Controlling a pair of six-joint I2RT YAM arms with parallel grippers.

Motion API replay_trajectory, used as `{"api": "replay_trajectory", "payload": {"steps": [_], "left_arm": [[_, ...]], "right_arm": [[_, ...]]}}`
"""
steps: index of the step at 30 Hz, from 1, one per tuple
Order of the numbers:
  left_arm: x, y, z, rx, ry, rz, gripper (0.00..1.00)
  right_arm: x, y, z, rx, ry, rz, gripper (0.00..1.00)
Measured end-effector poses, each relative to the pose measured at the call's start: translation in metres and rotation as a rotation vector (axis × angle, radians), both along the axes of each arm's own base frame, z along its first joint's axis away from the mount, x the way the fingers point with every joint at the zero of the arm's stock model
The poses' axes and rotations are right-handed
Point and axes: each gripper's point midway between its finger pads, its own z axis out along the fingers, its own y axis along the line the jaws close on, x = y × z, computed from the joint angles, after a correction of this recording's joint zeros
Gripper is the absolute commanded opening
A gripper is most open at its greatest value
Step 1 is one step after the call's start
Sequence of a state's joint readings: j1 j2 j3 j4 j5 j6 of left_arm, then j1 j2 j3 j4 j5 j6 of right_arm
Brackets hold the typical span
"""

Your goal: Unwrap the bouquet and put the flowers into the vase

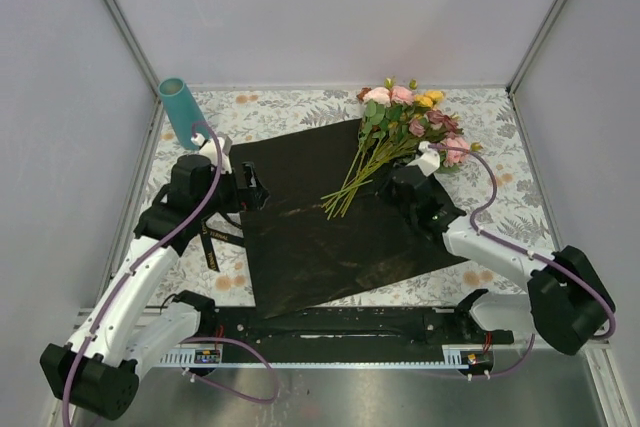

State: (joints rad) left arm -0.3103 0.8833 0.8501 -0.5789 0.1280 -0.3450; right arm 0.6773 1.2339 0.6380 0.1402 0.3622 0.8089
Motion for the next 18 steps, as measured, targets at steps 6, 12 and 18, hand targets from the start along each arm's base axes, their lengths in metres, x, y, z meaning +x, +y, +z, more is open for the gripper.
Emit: {"api": "replay_trajectory", "payload": {"steps": [6,12,18], "left_arm": [[-0.003,0.0,-0.002,0.0,-0.009,-0.008,0.99],[-0.003,0.001,-0.009,0.012,0.017,-0.007,0.99],[-0.003,0.006,-0.002,0.02,-0.015,0.016,0.99]], "right_arm": [[0.045,-0.036,-0.015,-0.021,0.036,-0.183,0.32],[0.076,-0.058,-0.056,0.074,0.114,-0.302,0.39],[0.089,-0.053,-0.083,0.169,0.182,-0.328,0.4]]}}
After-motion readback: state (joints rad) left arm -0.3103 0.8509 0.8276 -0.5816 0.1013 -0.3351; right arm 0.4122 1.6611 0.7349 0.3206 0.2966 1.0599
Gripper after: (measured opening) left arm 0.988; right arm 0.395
